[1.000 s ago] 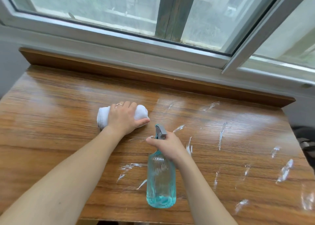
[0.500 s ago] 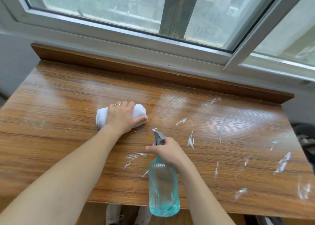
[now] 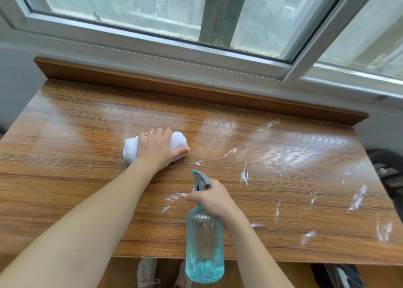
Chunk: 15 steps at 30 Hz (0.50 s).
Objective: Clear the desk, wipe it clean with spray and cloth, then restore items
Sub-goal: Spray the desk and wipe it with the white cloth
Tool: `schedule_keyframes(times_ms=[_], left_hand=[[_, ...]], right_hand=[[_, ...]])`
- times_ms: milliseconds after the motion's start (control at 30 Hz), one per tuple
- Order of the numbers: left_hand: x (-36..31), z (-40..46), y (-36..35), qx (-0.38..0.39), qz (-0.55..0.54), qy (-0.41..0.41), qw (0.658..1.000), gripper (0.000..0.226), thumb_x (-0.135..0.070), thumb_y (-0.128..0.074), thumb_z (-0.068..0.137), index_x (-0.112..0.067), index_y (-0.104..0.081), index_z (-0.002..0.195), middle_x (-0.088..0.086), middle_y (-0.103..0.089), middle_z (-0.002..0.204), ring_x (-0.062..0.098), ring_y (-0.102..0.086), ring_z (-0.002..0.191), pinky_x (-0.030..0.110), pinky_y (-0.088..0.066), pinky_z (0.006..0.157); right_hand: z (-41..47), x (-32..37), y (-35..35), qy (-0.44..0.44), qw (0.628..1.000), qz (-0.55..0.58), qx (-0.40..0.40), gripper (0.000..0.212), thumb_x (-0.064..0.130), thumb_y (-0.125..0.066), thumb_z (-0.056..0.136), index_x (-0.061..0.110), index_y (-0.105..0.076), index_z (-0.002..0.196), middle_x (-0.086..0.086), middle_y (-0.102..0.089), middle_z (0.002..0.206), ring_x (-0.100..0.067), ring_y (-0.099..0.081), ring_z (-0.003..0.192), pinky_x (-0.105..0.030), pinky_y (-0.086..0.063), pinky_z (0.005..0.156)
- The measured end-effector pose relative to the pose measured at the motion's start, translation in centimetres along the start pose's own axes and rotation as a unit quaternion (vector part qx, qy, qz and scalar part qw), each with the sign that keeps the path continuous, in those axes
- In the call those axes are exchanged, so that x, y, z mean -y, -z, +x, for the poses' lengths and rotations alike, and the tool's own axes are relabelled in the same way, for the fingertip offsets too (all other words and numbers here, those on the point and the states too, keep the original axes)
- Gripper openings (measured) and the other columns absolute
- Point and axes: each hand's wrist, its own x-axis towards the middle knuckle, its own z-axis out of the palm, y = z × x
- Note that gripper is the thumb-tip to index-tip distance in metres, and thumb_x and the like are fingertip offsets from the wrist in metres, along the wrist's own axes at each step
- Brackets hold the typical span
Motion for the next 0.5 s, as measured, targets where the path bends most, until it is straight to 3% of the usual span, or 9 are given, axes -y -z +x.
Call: schedule_keyframes(times_ms=[133,300,500], left_hand=[[-0.2,-0.2,-0.2,-0.017,-0.003,0.002,1.000,0.093,-0.093,-0.026,0.068,-0.018,-0.056,0.114,0.007,-0.063,0.116,0.028,-0.056,0.110,0.043,-0.039,0.088],[-2.3,0.5,-0.9,-0.047,-0.011,-0.029,0.998,0.098,-0.094,-0.014,0.064,-0.017,-0.059,0.106,0.008,-0.065,0.107,0.030,-0.059,0.102,0.044,-0.040,0.083],[-3.6,3.4,-0.9,-0.035,0.008,-0.045,0.998,0.097,-0.095,-0.018,0.067,-0.018,-0.056,0.111,0.007,-0.063,0.115,0.030,-0.058,0.108,0.044,-0.038,0.086]], right_hand=[[-0.2,-0.1,1.1,0.008,0.999,0.009,-0.032,0.029,0.041,-0.077,0.077,0.023,-0.054,0.080,0.008,-0.054,0.073,-0.013,-0.050,0.067,-0.034,-0.042,0.068],[-0.2,-0.3,2.4,0.019,0.998,-0.017,-0.055,0.030,0.040,-0.074,0.081,0.023,-0.050,0.079,0.007,-0.053,0.075,-0.013,-0.049,0.068,-0.034,-0.040,0.068],[-0.3,-0.9,2.8,0.002,0.997,-0.006,-0.077,0.029,0.042,-0.074,0.082,0.023,-0.051,0.079,0.009,-0.055,0.075,-0.013,-0.050,0.068,-0.032,-0.040,0.066]])
